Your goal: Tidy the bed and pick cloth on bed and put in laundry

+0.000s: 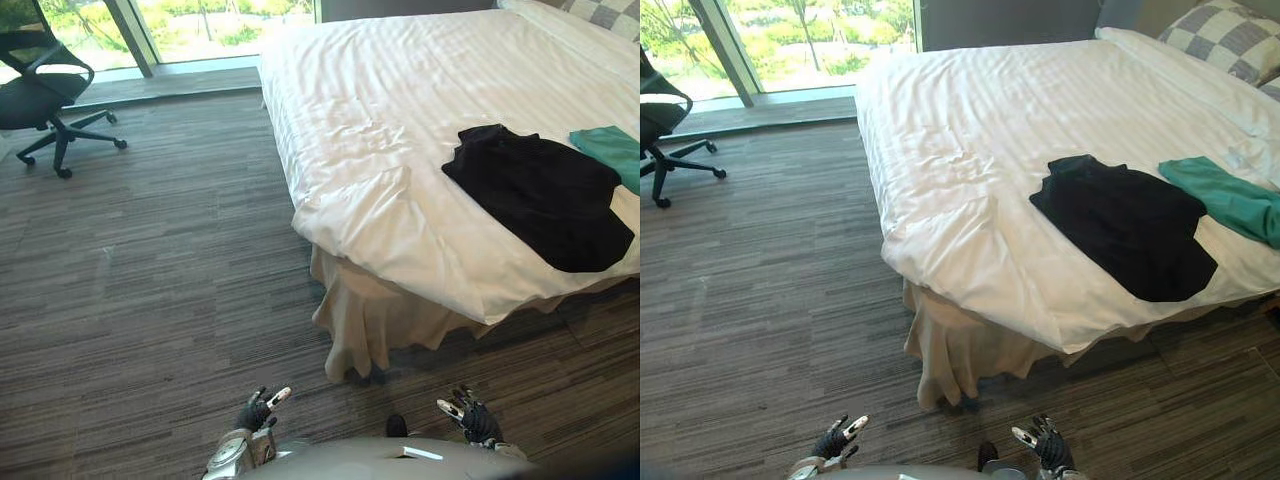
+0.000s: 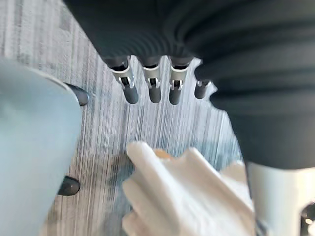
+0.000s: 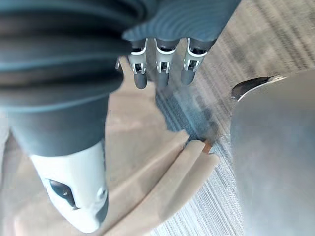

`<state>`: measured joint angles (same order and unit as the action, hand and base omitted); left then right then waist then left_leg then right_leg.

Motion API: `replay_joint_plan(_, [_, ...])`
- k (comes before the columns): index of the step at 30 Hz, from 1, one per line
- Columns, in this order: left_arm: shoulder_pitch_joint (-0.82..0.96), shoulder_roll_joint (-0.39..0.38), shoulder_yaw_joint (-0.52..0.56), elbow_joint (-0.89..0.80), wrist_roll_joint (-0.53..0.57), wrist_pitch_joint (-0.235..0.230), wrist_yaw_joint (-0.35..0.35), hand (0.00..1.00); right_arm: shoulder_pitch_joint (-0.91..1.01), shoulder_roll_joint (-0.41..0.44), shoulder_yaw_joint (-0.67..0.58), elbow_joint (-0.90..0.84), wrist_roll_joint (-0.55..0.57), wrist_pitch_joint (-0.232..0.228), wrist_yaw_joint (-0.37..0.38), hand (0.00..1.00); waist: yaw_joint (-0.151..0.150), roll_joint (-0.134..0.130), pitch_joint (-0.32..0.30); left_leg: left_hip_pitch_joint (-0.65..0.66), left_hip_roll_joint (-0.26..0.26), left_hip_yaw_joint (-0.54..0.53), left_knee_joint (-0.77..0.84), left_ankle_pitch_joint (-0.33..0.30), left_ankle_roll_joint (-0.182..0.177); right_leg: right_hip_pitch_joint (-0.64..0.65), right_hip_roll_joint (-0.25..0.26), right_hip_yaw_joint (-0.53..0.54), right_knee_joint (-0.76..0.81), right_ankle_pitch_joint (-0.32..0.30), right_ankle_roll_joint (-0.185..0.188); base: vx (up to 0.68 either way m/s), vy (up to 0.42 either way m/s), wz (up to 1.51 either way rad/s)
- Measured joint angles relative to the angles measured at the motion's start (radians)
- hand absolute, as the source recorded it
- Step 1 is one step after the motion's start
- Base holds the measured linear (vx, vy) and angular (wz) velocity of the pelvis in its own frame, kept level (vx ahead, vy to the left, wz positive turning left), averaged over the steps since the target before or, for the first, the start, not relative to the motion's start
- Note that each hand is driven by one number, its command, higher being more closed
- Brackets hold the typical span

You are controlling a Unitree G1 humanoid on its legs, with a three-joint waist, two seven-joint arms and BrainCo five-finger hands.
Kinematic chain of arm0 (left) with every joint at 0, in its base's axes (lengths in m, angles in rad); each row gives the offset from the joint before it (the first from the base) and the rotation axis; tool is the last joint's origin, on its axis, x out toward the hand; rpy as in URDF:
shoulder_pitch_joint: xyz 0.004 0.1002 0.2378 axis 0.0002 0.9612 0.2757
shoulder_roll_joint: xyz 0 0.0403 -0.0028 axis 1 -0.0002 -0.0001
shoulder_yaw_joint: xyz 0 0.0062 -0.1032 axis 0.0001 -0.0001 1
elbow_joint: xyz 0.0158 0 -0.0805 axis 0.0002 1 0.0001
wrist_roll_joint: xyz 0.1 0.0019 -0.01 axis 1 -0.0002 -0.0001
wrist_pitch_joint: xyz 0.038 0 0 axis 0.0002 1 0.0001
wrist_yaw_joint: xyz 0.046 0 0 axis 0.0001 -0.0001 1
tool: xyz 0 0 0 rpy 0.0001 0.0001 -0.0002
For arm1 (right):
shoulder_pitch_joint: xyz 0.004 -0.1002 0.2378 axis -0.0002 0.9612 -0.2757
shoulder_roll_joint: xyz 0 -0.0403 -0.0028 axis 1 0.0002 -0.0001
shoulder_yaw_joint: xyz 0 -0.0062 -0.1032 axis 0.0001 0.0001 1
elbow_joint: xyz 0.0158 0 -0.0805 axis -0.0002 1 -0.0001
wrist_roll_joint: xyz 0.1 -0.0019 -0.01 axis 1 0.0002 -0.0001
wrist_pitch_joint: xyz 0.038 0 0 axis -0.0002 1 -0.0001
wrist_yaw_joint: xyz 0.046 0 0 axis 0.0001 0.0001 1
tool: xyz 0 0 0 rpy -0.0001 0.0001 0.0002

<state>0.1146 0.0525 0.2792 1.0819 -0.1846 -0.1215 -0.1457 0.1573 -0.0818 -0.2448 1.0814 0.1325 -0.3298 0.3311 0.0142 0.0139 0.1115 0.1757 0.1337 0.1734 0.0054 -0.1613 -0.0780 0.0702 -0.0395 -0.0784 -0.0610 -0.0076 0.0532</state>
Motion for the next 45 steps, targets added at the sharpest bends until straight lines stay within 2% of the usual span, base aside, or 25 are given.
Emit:
replay_joint_plan(1, [0.001, 0.002, 0.000, 0.000, 0.000, -0.001, 0.000, 0.00, -0.001, 0.000, 0.000, -0.008, 0.000, -0.005, 0.004, 0.00, -0.001, 0.001, 0.001, -0.001, 0.003, 0.017, 0.007, 0.002, -0.004, -0.031, -0.007, -0.014, 0.061, -0.032, 0.002, 0.03, -0.009, -0.04])
replay_joint_plan(2, [0.003, 0.010, -0.002, -0.001, 0.000, -0.003, 0.000, 0.00, 0.000, 0.001, 0.000, -0.021, 0.000, -0.007, 0.010, 0.00, -0.005, -0.004, 0.007, 0.000, 0.003, 0.040, 0.022, 0.001, -0.014, -0.088, -0.023, -0.026, 0.187, -0.097, 0.008, 0.00, 0.000, 0.00])
replay_joint_plan(3, [0.006, 0.016, -0.002, -0.001, 0.000, -0.004, 0.000, 0.00, 0.003, 0.002, 0.000, -0.023, 0.000, -0.007, 0.011, 0.00, -0.008, -0.001, 0.009, 0.000, 0.003, 0.043, 0.031, -0.003, -0.020, -0.111, -0.029, -0.030, 0.235, -0.124, 0.007, 0.00, 0.000, 0.00])
replay_joint_plan(5, [0.017, 0.031, -0.002, 0.000, -0.001, -0.004, -0.001, 0.00, 0.007, 0.007, 0.005, -0.023, -0.003, -0.012, 0.016, 0.00, -0.005, -0.018, 0.006, 0.015, 0.009, 0.064, 0.050, -0.017, -0.043, -0.161, -0.046, -0.052, 0.378, -0.200, -0.001, 0.04, -0.091, -0.13])
replay_joint_plan(8, [0.026, 0.052, 0.008, 0.000, -0.003, -0.004, -0.003, 0.00, 0.006, 0.023, 0.000, -0.024, -0.012, -0.028, 0.021, 0.00, -0.010, -0.036, 0.002, 0.018, 0.051, 0.086, 0.087, -0.048, -0.093, -0.189, -0.052, -0.117, 0.488, -0.285, -0.024, 0.06, -0.216, 0.04])
replay_joint_plan(9, [0.026, 0.048, 0.022, 0.000, -0.003, -0.005, -0.004, 0.00, 0.005, 0.022, 0.002, -0.024, -0.019, -0.028, 0.022, 0.00, -0.010, -0.033, 0.001, 0.013, 0.068, 0.095, 0.099, -0.050, -0.097, -0.185, -0.041, -0.126, 0.485, -0.288, -0.031, 0.09, -0.288, 0.06])
replay_joint_plan(10, [0.028, 0.033, 0.060, 0.000, -0.003, -0.010, -0.009, 0.00, 0.009, 0.020, 0.005, -0.023, -0.025, -0.030, 0.029, 0.00, -0.009, -0.030, -0.002, 0.011, 0.100, 0.121, 0.111, -0.046, -0.111, -0.179, -0.011, -0.131, 0.473, -0.286, -0.037, 0.10, -0.297, -0.06])
replay_joint_plan(11, [0.031, 0.002, 0.086, 0.001, -0.005, -0.016, -0.010, 0.00, 0.002, 0.003, 0.017, -0.023, -0.041, -0.032, 0.037, 0.00, -0.006, -0.013, 0.005, 0.009, 0.125, 0.151, 0.124, -0.033, -0.121, -0.164, 0.013, -0.135, 0.449, -0.277, -0.053, 0.09, -0.282, -0.09])
replay_joint_plan(12, [0.032, -0.010, 0.099, 0.000, -0.018, -0.017, -0.015, 0.00, -0.001, -0.003, 0.024, -0.022, -0.046, -0.032, 0.041, 0.00, -0.006, -0.009, 0.007, 0.004, 0.133, 0.159, 0.137, -0.024, -0.120, -0.153, 0.020, -0.140, 0.436, -0.273, -0.059, 0.11, -0.270, 0.08])
replay_joint_plan(13, [0.030, -0.008, 0.103, 0.000, -0.034, -0.017, -0.024, 0.00, -0.001, -0.011, 0.025, -0.019, -0.057, -0.032, 0.044, 0.00, -0.020, -0.008, 0.010, -0.034, 0.146, 0.161, 0.211, -0.008, -0.102, -0.128, 0.028, -0.153, 0.392, -0.262, -0.073, 0.08, -0.252, 0.22])
replay_joint_plan(14, [0.027, -0.006, 0.098, 0.000, -0.036, -0.019, -0.026, 0.00, 0.000, -0.010, 0.038, -0.010, -0.058, -0.032, 0.049, 0.00, -0.022, -0.015, 0.010, -0.091, 0.149, 0.162, 0.312, 0.003, -0.068, -0.104, 0.029, -0.152, 0.344, -0.242, -0.074, 0.08, -0.235, 0.15])
replay_joint_plan(15, [0.026, -0.007, 0.094, -0.001, -0.034, -0.024, -0.028, 0.00, -0.003, -0.015, 0.055, -0.005, -0.057, -0.032, 0.052, 0.00, -0.016, -0.021, 0.013, -0.102, 0.142, 0.158, 0.332, -0.003, -0.046, -0.091, 0.030, -0.142, 0.320, -0.232, -0.076, 0.06, -0.175, -0.23])
replay_joint_plan(17, [0.026, -0.029, 0.047, -0.004, -0.032, -0.051, -0.030, 0.00, -0.026, -0.049, 0.092, 0.000, -0.044, -0.026, 0.063, 0.00, 0.006, 0.008, 0.008, -0.107, 0.060, 0.098, 0.285, -0.035, -0.040, -0.081, 0.030, -0.082, 0.261, -0.200, -0.078, 0.07, -0.067, -0.67])
replay_joint_plan(19, [0.027, -0.033, 0.012, -0.003, -0.043, -0.063, -0.031, 0.00, -0.052, -0.048, 0.101, -0.003, -0.038, -0.024, 0.063, 0.00, 0.005, 0.021, 0.012, -0.110, 0.000, 0.071, 0.246, -0.040, -0.029, -0.081, 0.031, -0.042, 0.250, -0.185, -0.083, 0.11, 0.037, -0.69])
replay_joint_plan(20, [0.022, -0.029, -0.013, -0.002, -0.044, -0.064, -0.031, 0.00, -0.051, -0.044, 0.101, -0.003, -0.038, -0.022, 0.063, 0.00, -0.003, 0.028, 0.013, -0.105, -0.020, 0.078, 0.208, -0.033, -0.018, -0.080, 0.037, -0.035, 0.251, -0.182, -0.082, 0.15, 0.083, -0.46])
replay_joint_plan(21, [0.019, -0.027, -0.024, -0.001, -0.045, -0.064, -0.031, 0.00, -0.049, -0.042, 0.093, -0.004, -0.034, -0.021, 0.062, 0.00, -0.004, 0.030, 0.011, -0.092, -0.018, 0.093, 0.197, -0.034, -0.016, -0.082, 0.040, -0.036, 0.249, -0.182, -0.080, 0.09, 0.080, -0.14])
replay_joint_plan(22, [0.006, -0.029, -0.051, 0.000, -0.044, -0.062, -0.030, 0.00, -0.048, -0.039, 0.094, -0.005, -0.039, -0.021, 0.057, 0.00, -0.009, 0.032, 0.003, -0.084, -0.022, 0.092, 0.172, -0.029, -0.011, -0.076, 0.040, -0.045, 0.222, -0.169, -0.062, 0.06, 0.091, 0.01])
replay_joint_plan(25, [-0.024, -0.021, -0.101, -0.001, -0.047, -0.056, -0.025, 0.00, -0.045, -0.023, 0.094, -0.004, -0.038, -0.014, 0.045, 0.00, -0.006, 0.015, 0.003, -0.081, -0.037, 0.091, 0.153, -0.019, 0.004, -0.027, 0.031, -0.046, 0.125, -0.114, -0.031, 0.08, 0.124, 0.02])
replay_joint_plan(27, [-0.024, -0.011, -0.107, 0.001, -0.083, -0.035, -0.019, 0.00, -0.044, -0.014, 0.086, -0.003, -0.038, -0.014, 0.038, 0.00, -0.008, 0.009, 0.004, -0.066, -0.059, 0.089, 0.152, -0.008, 0.020, 0.011, 0.011, -0.051, 0.078, -0.091, -0.020, 0.05, 0.097, 0.00])
replay_joint_plan(32, [-0.021, -0.012, -0.122, 0.002, -0.110, -0.011, -0.019, 0.00, -0.043, 0.002, 0.057, 0.006, -0.039, -0.013, 0.021, 0.00, -0.007, 0.014, 0.005, -0.046, -0.088, 0.076, 0.144, 0.000, 0.029, 0.061, -0.017, -0.086, 0.035, -0.075, -0.006, 0.06, 0.076, 0.16])
replay_joint_plan(39, [-0.019, -0.009, -0.119, 0.004, -0.139, -0.021, 0.001, 0.00, -0.045, 0.007, 0.055, 0.023, -0.041, -0.014, 0.004, 0.00, 0.002, -0.001, 0.006, -0.018, -0.098, 0.060, 0.092, 0.010, 0.041, 0.078, -0.019, -0.106, 0.025, -0.069, -0.008, 0.01, 0.008, 0.10])
replay_joint_plan(43, [-0.005, -0.007, -0.097, 0.006, -0.228, -0.049, 0.083, 0.00, -0.047, 0.018, 0.053, 0.028, -0.051, -0.016, -0.013, 0.00, 0.002, -0.012, 0.004, -0.019, -0.105, 0.058, 0.068, 0.022, 0.044, 0.078, -0.020, -0.111, -0.002, -0.043, -0.009, -0.05, -0.002, 0.00])
replay_joint_plan(45, [-0.002, -0.004, -0.043, 0.006, -0.263, -0.078, 0.165, 0.00, -0.047, 0.023, 0.038, 0.028, -0.048, -0.015, -0.020, 0.00, 0.003, -0.019, 0.007, -0.023, -0.109, 0.049, 0.061, 0.027, 0.047, 0.078, -0.022, -0.122, -0.013, -0.030, -0.011, -0.08, -0.012, 0.08])
